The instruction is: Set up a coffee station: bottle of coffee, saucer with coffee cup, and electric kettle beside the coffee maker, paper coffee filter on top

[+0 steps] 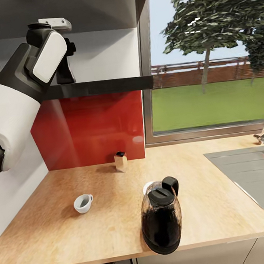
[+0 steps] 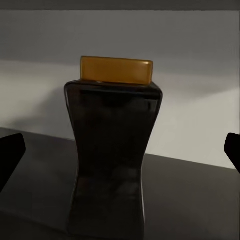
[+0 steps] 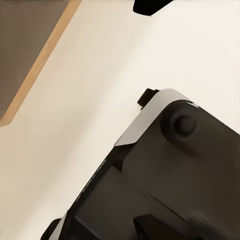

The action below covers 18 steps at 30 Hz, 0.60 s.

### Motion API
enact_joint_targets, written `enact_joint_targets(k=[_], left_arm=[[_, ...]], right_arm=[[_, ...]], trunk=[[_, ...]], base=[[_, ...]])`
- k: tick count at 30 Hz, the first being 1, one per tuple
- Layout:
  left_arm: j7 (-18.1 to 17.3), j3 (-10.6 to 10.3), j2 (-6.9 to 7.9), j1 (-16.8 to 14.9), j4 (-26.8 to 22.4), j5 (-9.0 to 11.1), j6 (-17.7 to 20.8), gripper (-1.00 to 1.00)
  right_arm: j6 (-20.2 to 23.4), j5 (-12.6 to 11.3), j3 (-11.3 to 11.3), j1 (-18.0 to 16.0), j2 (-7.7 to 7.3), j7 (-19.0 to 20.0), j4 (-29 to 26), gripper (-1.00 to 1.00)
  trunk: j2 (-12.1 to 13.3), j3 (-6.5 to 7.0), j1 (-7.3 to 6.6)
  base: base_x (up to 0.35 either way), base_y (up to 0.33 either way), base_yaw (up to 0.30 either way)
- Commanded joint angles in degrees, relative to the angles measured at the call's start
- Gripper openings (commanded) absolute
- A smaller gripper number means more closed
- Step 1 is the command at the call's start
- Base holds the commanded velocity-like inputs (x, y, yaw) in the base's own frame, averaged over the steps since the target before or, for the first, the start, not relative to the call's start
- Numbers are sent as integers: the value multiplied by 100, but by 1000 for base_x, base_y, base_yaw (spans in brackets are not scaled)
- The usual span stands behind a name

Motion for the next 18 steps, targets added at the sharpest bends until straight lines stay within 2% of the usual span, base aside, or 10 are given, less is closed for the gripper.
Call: enact_joint_targets(k=[1,18], left_arm=[[51,-35,9,-10,-8,50,10,100],[47,-35,6,-10,62,50,10,100]], right_arm=[[-22,42,-17,-5,0,19,-1,100],[-23,41,-17,-5,0,19,-1,100]], trunk=[[-7,-9,2],[-7,-9,2]], base=[[68,0,0],[47,0,0]])
